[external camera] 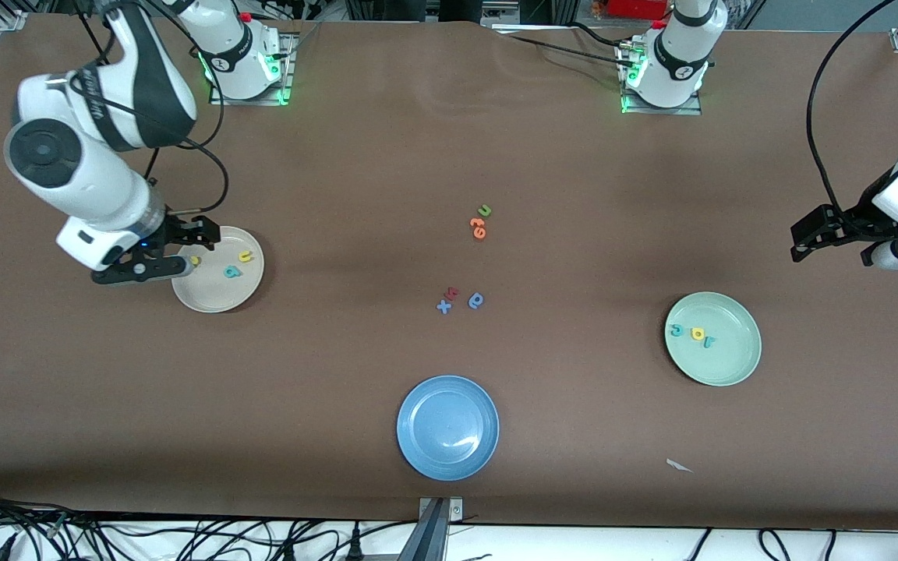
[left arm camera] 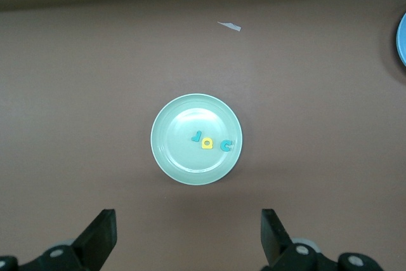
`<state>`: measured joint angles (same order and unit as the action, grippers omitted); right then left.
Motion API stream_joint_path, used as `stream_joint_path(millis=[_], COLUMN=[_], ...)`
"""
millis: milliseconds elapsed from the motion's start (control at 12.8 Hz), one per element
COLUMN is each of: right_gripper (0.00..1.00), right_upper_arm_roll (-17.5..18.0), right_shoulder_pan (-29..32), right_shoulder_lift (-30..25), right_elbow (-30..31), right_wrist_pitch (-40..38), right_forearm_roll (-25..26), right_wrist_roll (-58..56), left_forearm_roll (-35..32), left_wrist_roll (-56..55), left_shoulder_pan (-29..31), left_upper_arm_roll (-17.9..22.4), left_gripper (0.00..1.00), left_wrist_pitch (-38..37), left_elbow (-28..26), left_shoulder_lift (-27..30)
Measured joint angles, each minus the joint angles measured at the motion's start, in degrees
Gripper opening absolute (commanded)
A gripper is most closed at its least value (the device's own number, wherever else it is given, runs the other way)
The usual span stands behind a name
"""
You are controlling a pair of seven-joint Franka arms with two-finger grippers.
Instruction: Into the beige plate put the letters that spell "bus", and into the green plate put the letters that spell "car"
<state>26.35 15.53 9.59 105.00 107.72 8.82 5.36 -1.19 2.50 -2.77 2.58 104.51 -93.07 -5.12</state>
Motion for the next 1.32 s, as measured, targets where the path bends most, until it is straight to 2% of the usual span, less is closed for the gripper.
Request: stream_joint_path(millis=[312, 389, 467, 701, 1324], right_gripper=[1.0, 1.0, 1.0, 1.0, 1.0], right_upper_arm_roll=[-18.47, -22.33, -24.66, -25.71, -25.93], right_shoulder_pan=[-11.53, -14.09, -15.79, -17.06, -17.16], right_shoulder_lift=[-0.35, -0.36, -0.36, -0.36, -2.18], right_elbow=[-10.97, -12.75, -14.22, -17.09, -17.13], right_wrist_pitch=[-9.65, -11.35, -12.69, -15.07, -16.32], right_forearm_roll=[-7.63, -8.16, -8.31, -8.32, -8.32], right_wrist_roll=[-6.23, -7.41, -7.94, -7.99, -8.82], left_forearm_roll=[0.0, 0.0, 0.0, 0.0, 0.0], left_wrist_roll=[0.0, 0.0, 0.0, 0.0, 0.0], left_shoulder_pan=[0.0, 0.0, 0.0, 0.0, 0.0], left_upper_arm_roll=[-0.04, -0.04, -0.04, -0.05, -0.06], left_gripper=[1.0, 1.0, 1.0, 1.0, 1.0], left_wrist_pitch=[-0.08, -0.08, -0.09, -0.09, -0.1], left_elbow=[0.0, 0.0, 0.0, 0.0, 0.0], left_shoulder_lift=[0.0, 0.0, 0.0, 0.0, -0.01])
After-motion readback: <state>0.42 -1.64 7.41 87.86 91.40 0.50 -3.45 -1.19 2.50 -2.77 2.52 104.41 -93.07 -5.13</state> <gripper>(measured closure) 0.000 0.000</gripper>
